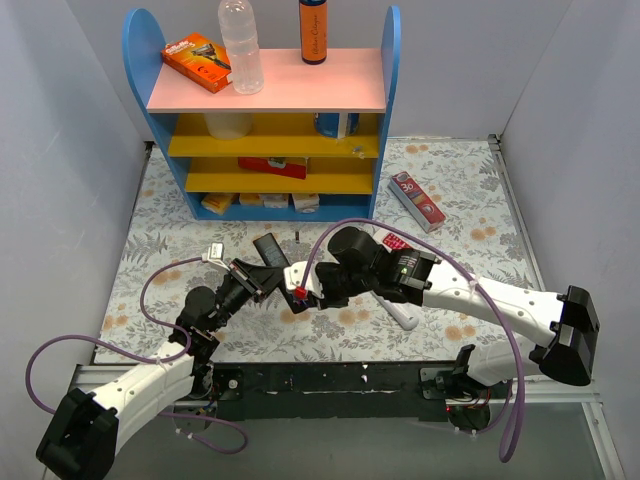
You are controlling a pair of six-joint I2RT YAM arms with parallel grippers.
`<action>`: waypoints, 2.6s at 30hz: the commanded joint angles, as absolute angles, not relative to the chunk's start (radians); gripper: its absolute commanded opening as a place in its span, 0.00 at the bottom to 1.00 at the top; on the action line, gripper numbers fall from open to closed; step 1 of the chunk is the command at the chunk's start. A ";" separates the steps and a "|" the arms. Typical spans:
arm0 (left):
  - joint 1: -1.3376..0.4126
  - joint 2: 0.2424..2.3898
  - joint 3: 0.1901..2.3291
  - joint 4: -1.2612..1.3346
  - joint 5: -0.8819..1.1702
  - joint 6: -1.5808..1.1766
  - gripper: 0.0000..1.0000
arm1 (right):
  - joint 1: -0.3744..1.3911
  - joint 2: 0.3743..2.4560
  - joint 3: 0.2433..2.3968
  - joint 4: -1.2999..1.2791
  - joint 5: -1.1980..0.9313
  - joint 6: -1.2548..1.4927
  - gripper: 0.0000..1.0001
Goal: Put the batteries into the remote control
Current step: Load the battery into the remote control.
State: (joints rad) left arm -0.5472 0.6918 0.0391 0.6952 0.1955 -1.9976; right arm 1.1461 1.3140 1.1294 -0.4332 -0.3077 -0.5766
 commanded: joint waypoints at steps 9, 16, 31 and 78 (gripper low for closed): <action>-0.549 0.675 -0.003 0.707 0.206 -2.174 0.00 | 1.144 1.330 1.184 -0.426 -0.356 -0.581 0.32; -0.551 0.672 -0.003 0.707 0.207 -2.175 0.00 | 1.144 1.344 1.187 -0.426 -0.360 -0.578 0.31; -0.549 0.660 -0.003 0.703 0.212 -2.178 0.00 | 1.144 1.374 1.209 -0.405 -0.324 -0.561 0.20; -0.525 0.571 0.106 0.206 -0.239 -1.703 0.00 | 1.011 1.565 1.165 -0.319 -0.160 -0.267 0.53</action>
State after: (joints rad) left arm -0.5377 0.6220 0.0467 0.3157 -0.0910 -1.7889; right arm 1.0256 1.5269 1.2156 -0.3637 -0.2325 -0.3241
